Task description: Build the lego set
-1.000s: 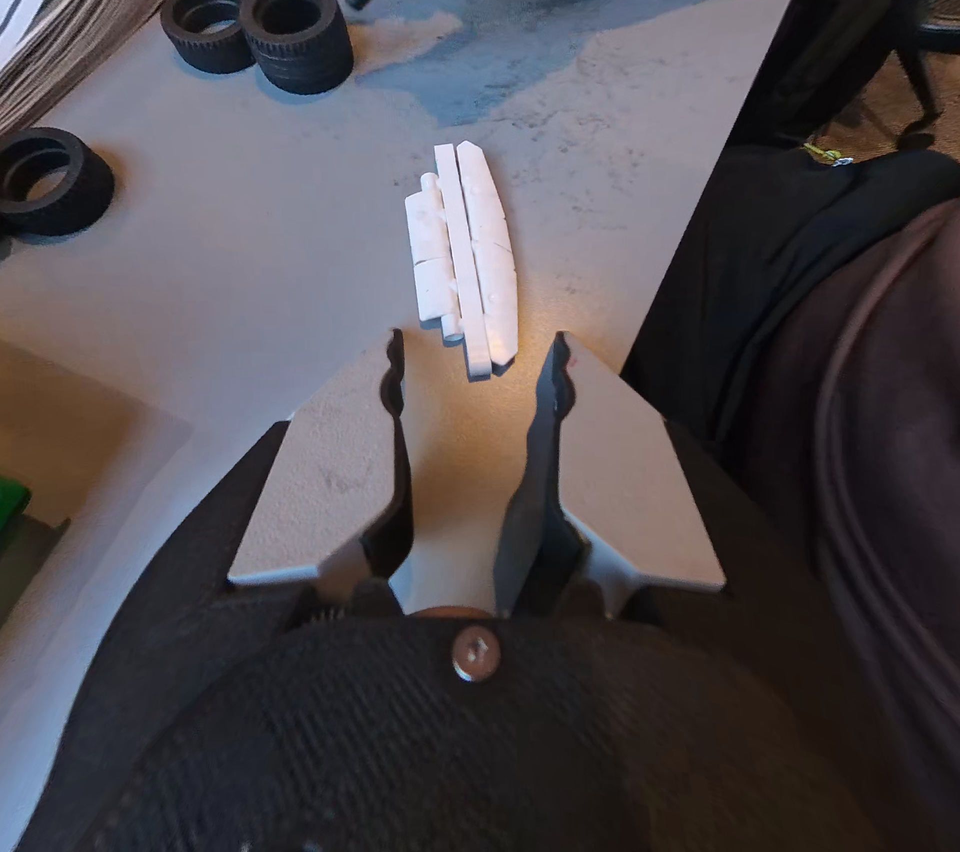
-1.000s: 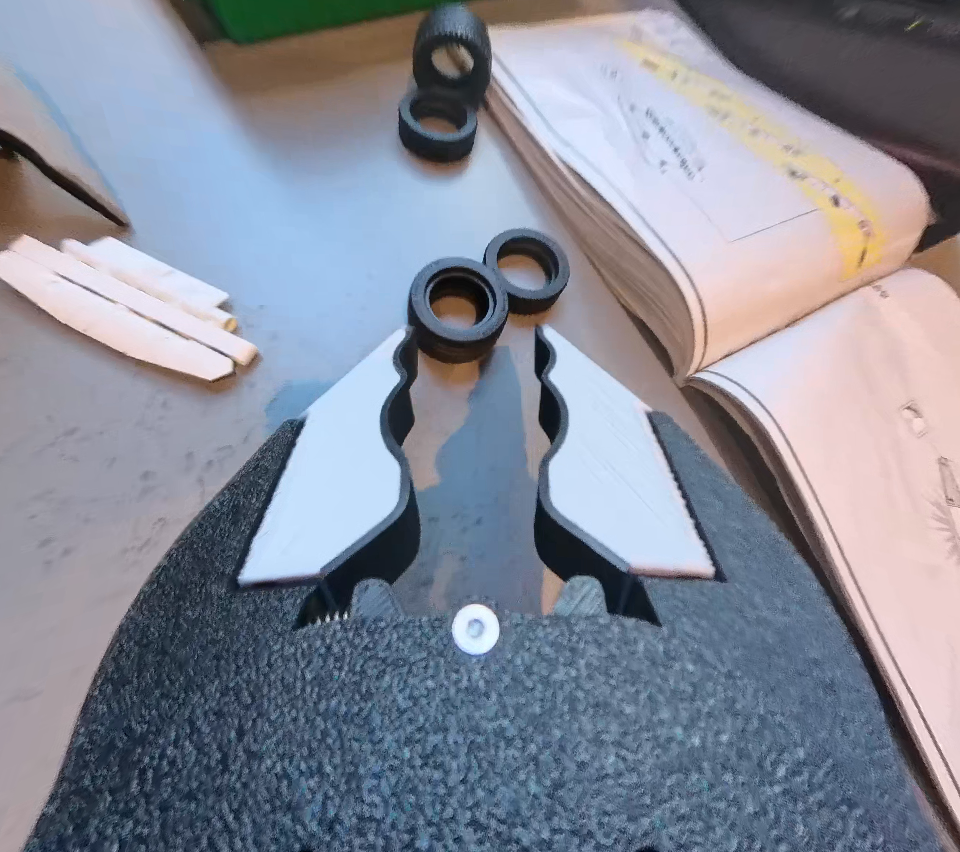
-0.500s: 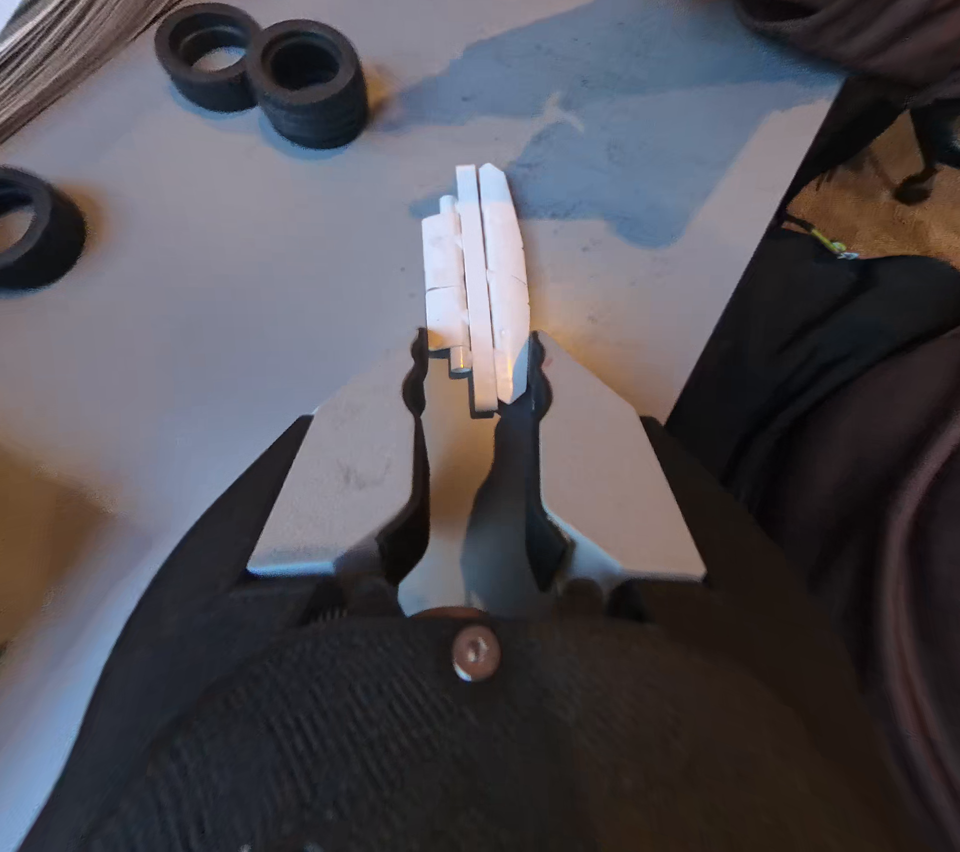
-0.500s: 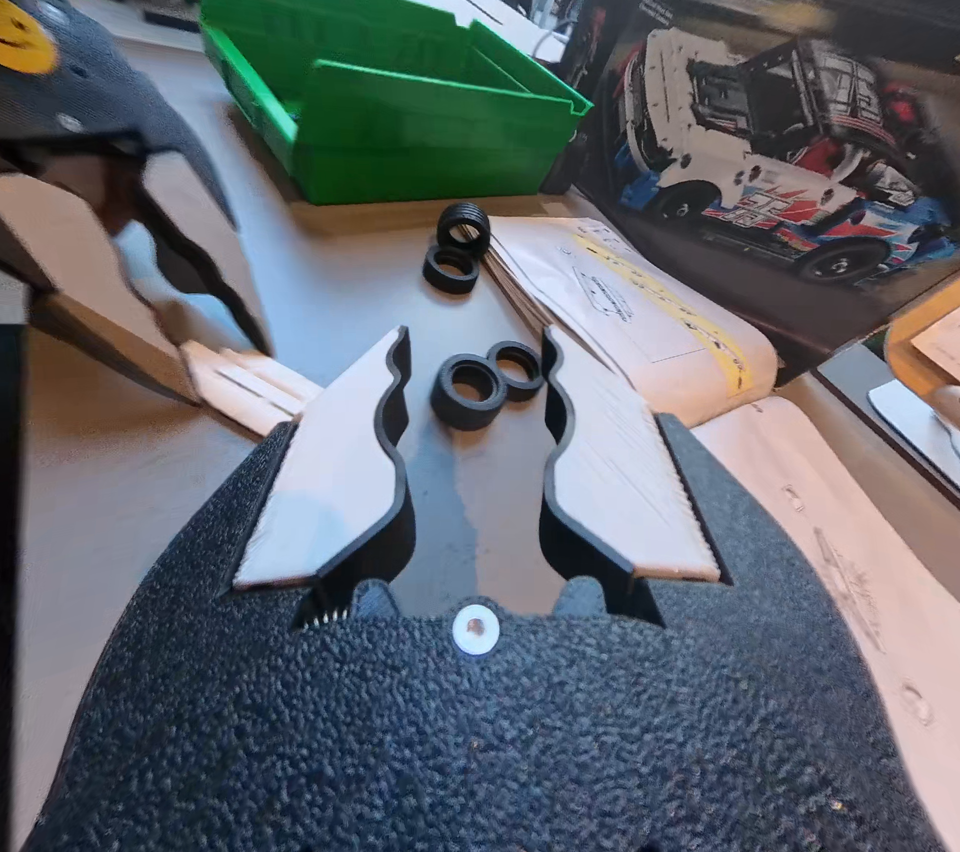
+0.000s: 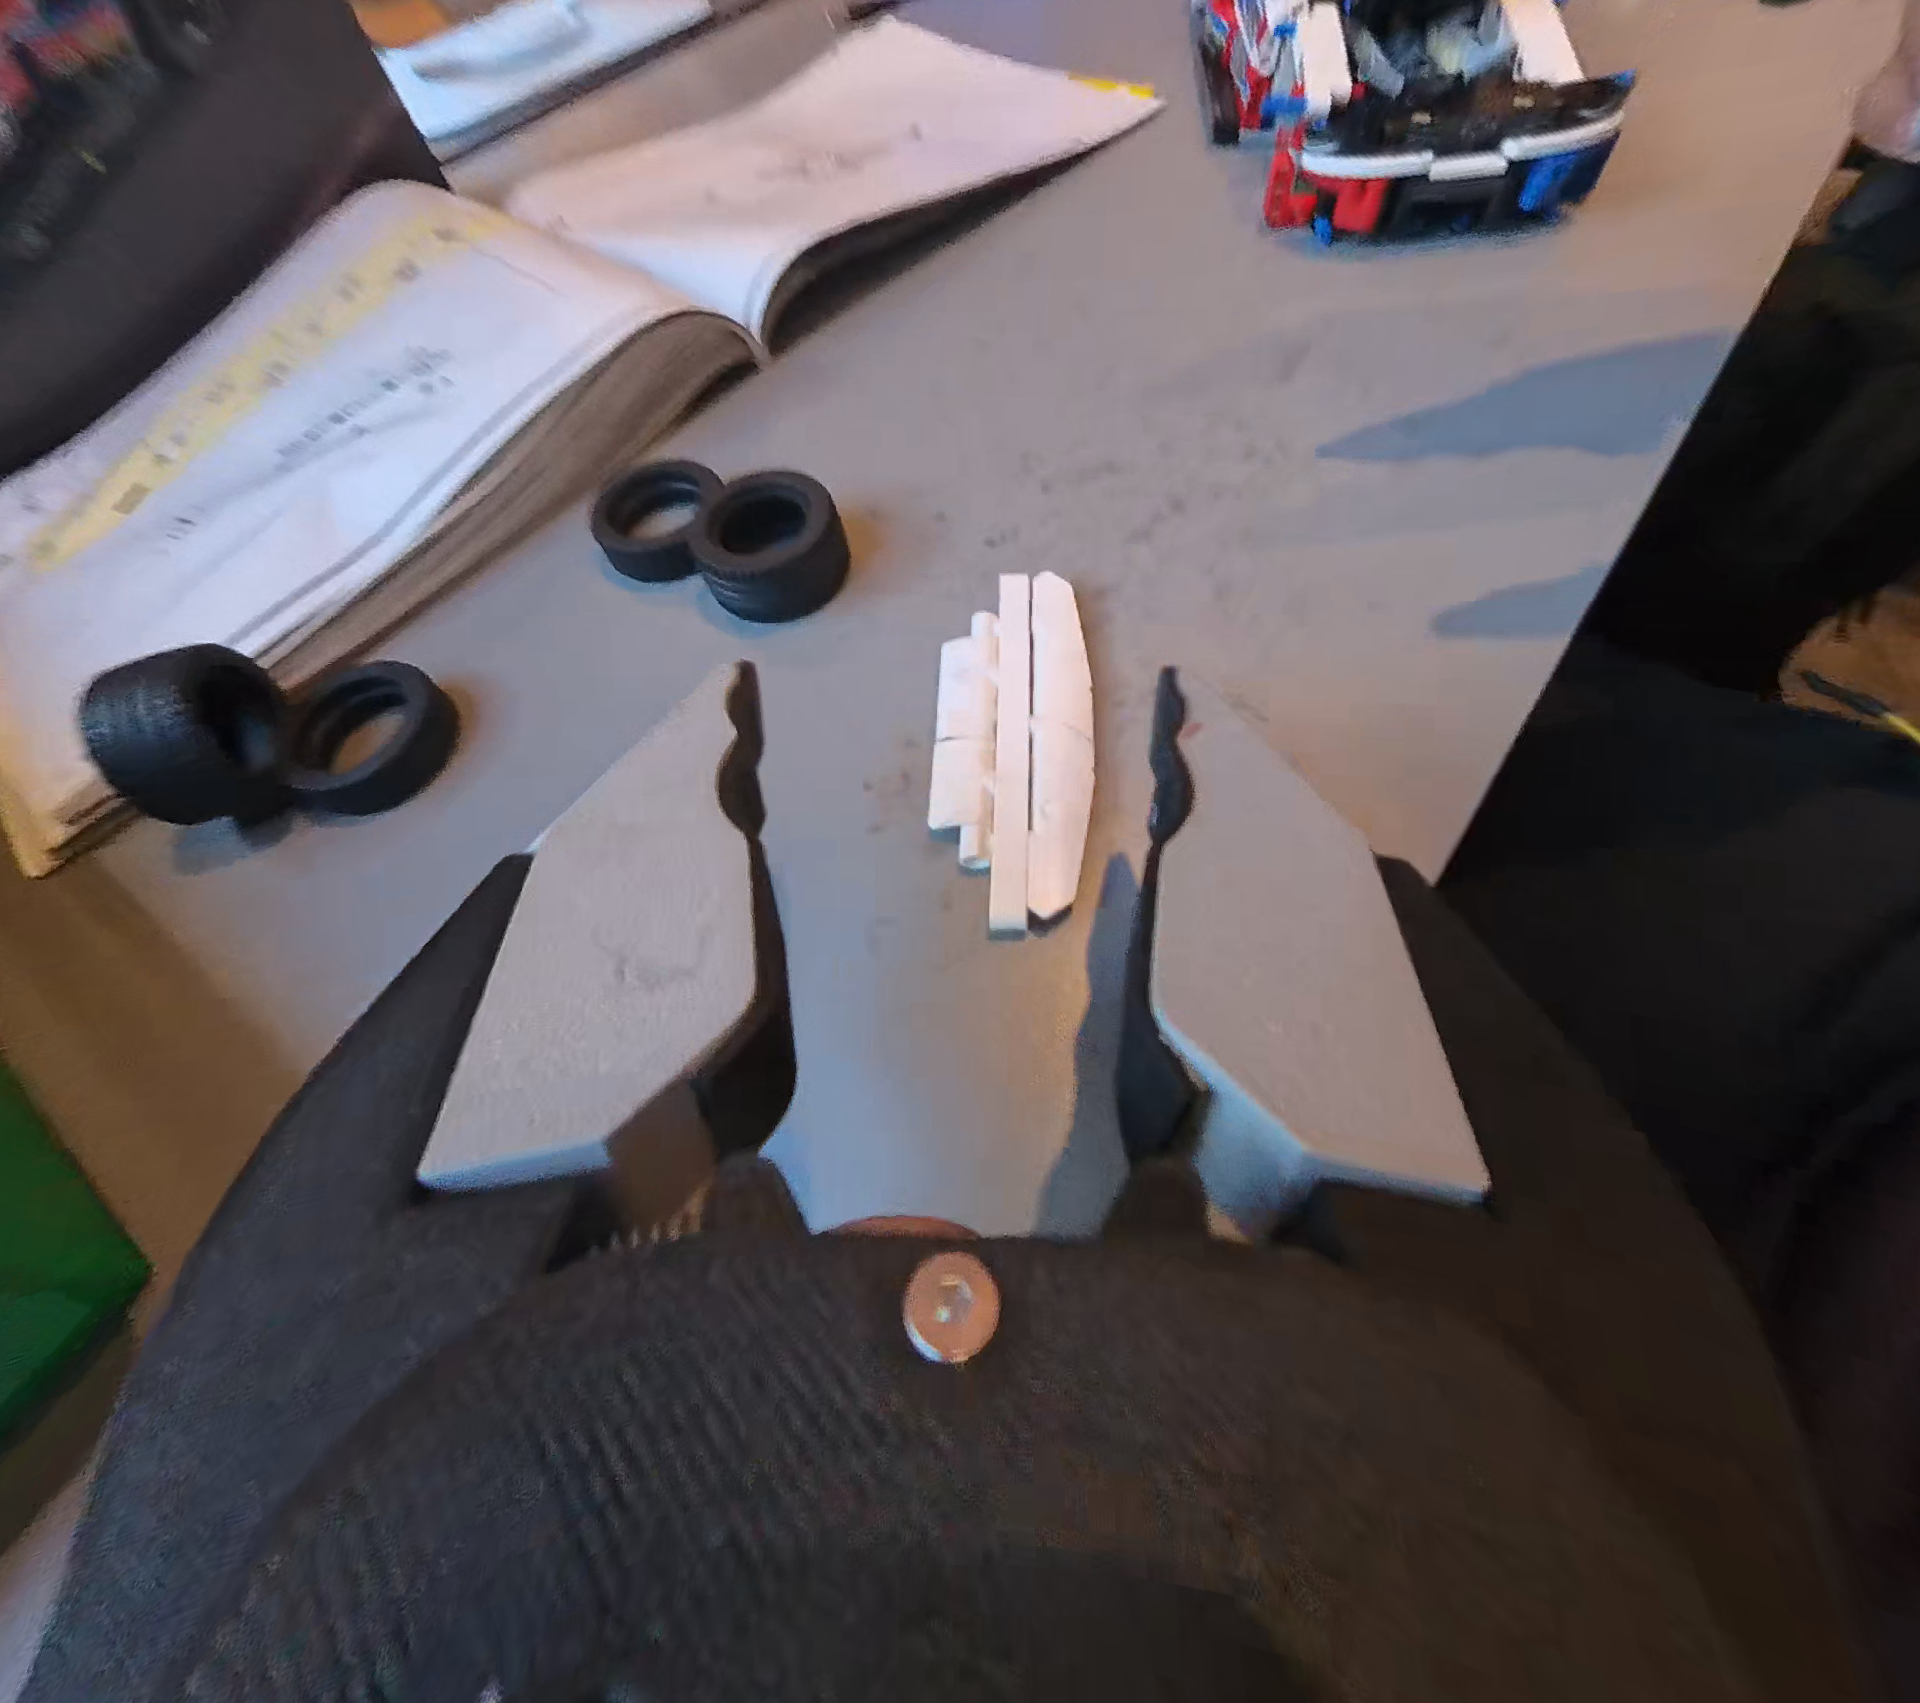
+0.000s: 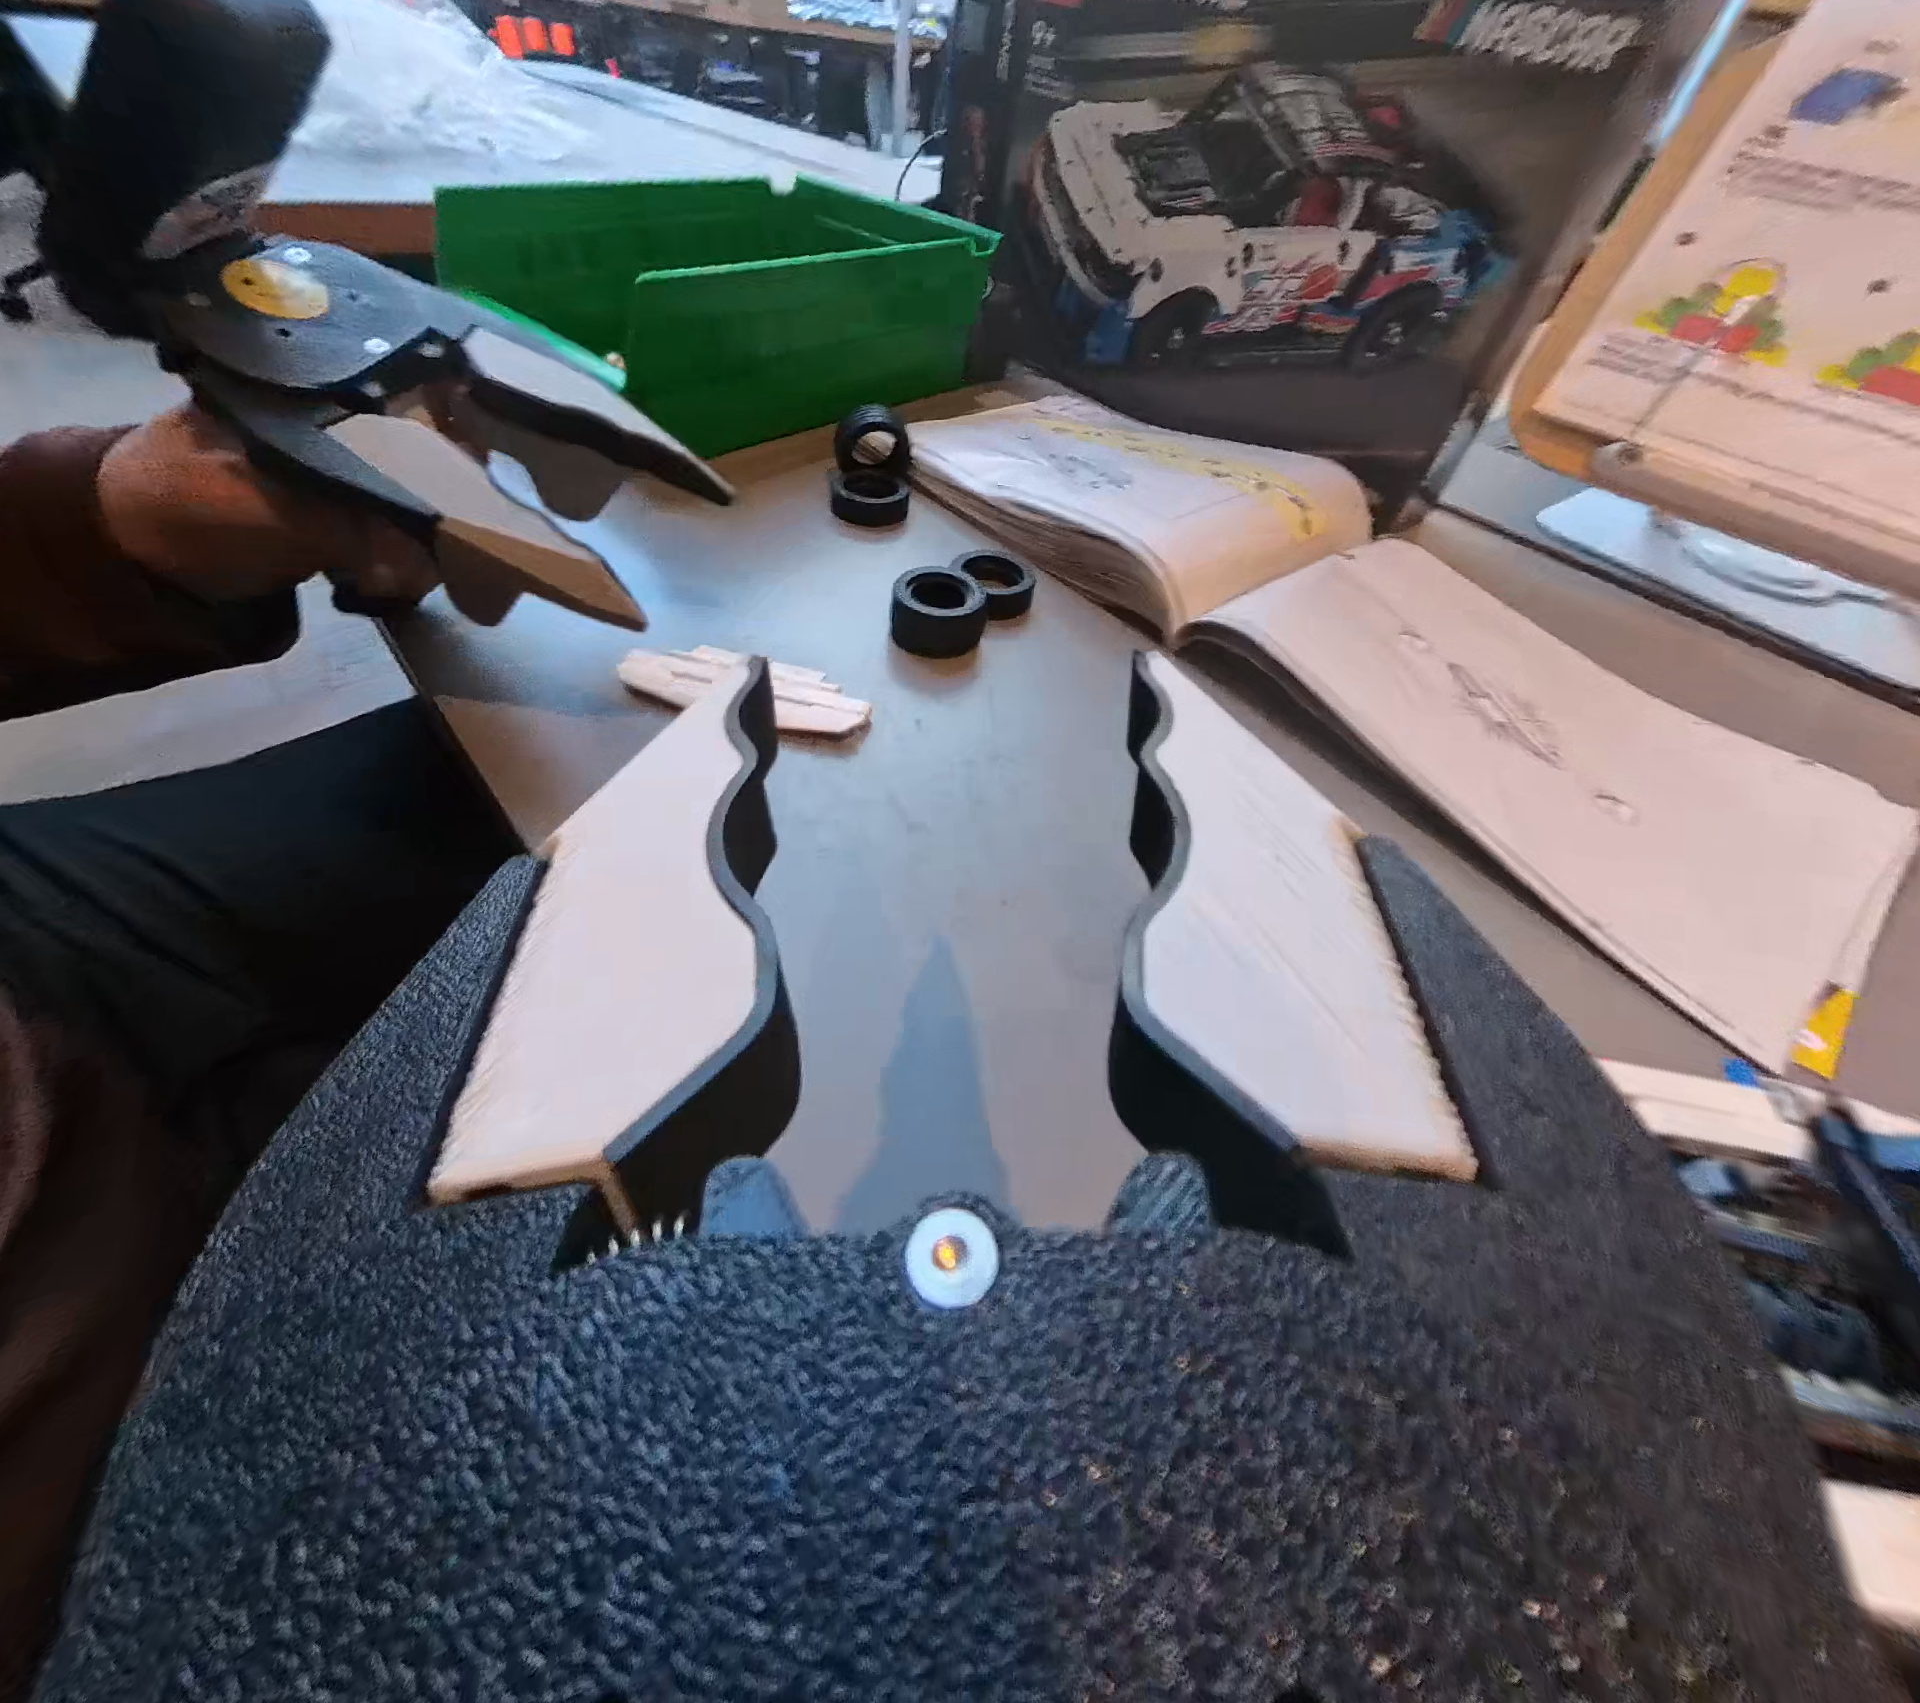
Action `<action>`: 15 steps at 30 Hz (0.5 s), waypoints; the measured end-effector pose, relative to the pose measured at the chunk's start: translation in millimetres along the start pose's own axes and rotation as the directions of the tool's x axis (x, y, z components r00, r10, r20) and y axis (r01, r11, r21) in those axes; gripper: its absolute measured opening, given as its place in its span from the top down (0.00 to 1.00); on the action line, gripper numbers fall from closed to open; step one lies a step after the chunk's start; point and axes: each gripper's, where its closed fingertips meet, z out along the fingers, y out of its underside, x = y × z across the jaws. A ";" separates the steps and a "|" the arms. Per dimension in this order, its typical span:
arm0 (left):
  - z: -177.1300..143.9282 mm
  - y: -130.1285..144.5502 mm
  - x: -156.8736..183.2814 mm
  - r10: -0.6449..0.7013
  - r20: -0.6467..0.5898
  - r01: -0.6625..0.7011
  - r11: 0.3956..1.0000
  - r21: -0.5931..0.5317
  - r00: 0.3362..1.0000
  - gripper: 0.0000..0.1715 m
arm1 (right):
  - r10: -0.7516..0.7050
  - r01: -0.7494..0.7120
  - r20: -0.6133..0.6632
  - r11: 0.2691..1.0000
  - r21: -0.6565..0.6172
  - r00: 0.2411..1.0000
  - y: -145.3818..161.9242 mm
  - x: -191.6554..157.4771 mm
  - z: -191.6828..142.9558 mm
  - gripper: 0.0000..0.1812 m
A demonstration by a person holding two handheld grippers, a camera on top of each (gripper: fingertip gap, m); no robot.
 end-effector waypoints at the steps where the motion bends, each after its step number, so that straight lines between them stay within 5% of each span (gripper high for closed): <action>1: -0.5 -2.8 -1.8 0.006 0.022 -0.007 1.000 0.023 1.000 0.55 | -0.003 0.003 -0.023 1.000 0.022 1.000 -4.2 6.3 -5.0 0.62; 6: 10.9 -44.6 21.4 0.017 -0.032 -0.011 0.986 0.169 0.999 0.56 | 0.116 -0.089 -0.144 0.979 0.184 0.983 -22.3 62.9 -52.9 0.63; 9: 34.3 -87.2 23.1 0.123 -0.035 -0.115 0.979 0.167 0.992 0.73 | 0.219 -0.130 -0.275 0.942 0.308 0.936 -18.7 117.3 -104.6 0.70; 11: 72.1 -119.4 16.2 0.146 -0.069 -0.136 0.982 0.129 0.987 0.75 | 0.280 -0.146 -0.354 0.921 0.361 0.892 -12.4 156.2 -136.0 0.73; 15: 179.2 -166.1 15.0 0.110 -0.230 -0.125 0.991 -0.050 0.967 0.59 | 0.331 -0.145 -0.380 0.885 0.441 0.864 -17.2 207.6 -174.8 0.73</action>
